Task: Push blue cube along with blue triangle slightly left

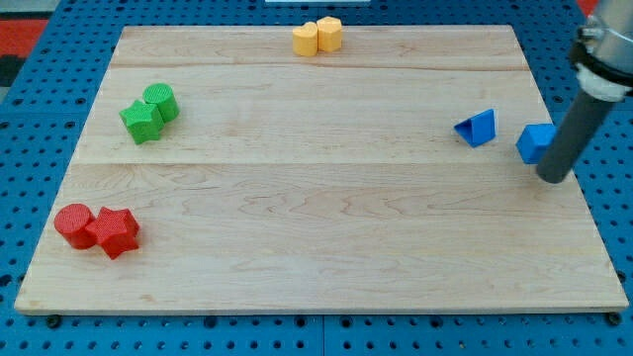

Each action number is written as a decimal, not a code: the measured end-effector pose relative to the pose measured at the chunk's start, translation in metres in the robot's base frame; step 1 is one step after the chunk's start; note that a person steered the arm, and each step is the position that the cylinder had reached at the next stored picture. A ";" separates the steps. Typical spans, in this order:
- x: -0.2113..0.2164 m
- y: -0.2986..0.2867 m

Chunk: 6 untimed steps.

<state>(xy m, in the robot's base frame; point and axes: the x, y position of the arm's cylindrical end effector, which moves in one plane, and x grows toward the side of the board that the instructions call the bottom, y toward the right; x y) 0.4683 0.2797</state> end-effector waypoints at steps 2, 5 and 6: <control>-0.028 0.041; -0.047 -0.065; -0.027 -0.043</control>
